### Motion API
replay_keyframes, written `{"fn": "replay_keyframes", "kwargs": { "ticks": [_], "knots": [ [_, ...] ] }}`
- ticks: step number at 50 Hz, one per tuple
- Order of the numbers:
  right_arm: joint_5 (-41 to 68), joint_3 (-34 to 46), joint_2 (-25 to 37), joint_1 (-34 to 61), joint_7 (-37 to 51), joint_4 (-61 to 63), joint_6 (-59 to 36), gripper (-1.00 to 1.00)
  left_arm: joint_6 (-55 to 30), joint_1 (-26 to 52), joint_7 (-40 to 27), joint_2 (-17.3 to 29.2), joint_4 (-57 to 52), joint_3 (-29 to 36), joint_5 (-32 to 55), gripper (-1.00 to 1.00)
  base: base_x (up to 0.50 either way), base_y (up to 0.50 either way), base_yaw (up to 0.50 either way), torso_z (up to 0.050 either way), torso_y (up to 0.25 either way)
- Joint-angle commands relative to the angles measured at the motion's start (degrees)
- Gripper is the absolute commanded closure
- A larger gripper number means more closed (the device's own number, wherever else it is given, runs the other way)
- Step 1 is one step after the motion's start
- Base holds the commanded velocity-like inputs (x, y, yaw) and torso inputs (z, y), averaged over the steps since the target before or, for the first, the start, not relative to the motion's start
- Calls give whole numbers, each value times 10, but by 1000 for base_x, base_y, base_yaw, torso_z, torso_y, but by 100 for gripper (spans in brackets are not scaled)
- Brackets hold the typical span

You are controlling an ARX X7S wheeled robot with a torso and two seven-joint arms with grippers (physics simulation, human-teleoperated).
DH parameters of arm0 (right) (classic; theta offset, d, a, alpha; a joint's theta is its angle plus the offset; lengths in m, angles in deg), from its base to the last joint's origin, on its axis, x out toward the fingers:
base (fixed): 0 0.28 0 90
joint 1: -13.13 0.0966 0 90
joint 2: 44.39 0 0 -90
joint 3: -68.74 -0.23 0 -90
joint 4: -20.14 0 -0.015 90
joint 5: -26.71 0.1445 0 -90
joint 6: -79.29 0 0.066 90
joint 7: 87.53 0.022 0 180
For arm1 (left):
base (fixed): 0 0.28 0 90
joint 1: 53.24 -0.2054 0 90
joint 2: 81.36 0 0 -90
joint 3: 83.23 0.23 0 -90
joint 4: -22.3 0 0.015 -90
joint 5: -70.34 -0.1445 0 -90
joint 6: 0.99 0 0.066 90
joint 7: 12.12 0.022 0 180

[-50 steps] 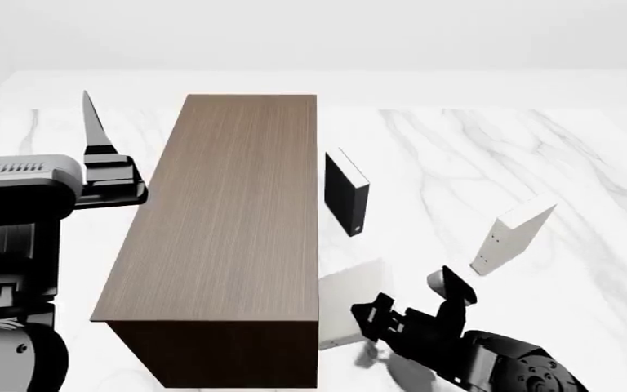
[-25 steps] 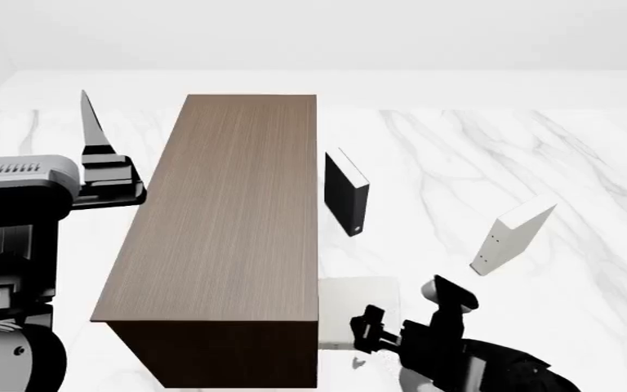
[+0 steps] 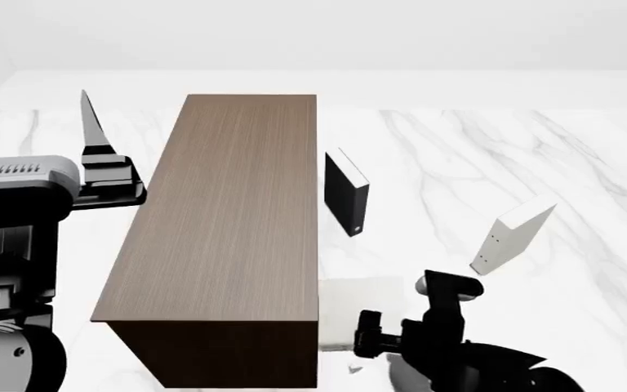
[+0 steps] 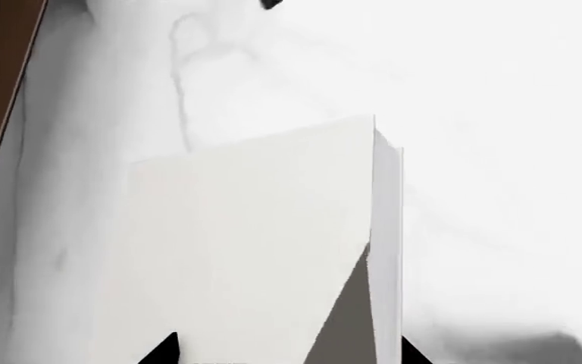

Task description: Pick up the book on the right and place it under the cabinet shelf.

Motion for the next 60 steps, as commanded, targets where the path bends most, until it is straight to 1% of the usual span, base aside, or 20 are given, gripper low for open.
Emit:
{"fn": "replay_keyframes", "kwargs": {
  "ticks": [1, 24, 28, 32, 45, 60],
  "knots": [
    [-131, 30, 48, -26, 105, 35, -38, -100, -2, 0, -2, 2, -2, 1, 1, -100, 0, 0, -3, 0, 0],
    [-112, 5, 84, -33, 130, 78, -41, -100, -4, 2, -5, 4, -4, 0, 8, -100, 0, 0, 0, 0, -2],
    [-110, -3, 100, -32, 145, 110, -40, -100, -3, 2, -6, 5, -4, 0, 8, -100, 0, 0, 0, 0, 0],
    [-127, -3, 115, -26, 132, 123, -26, -100, -3, 1, -6, 5, -5, -1, 9, -100, 0, 0, 0, 0, 0],
    [-193, 21, 117, 0, 81, 65, 9, -100, 2, 1, -8, 7, 0, 4, 9, -100, 0, 0, 0, 0, 0],
    [-239, 56, 82, 38, 24, -25, 24, -100, 5, 0, -11, 9, 2, 6, 9, -100, 0, 0, 0, 0, 0]
  ]
}}
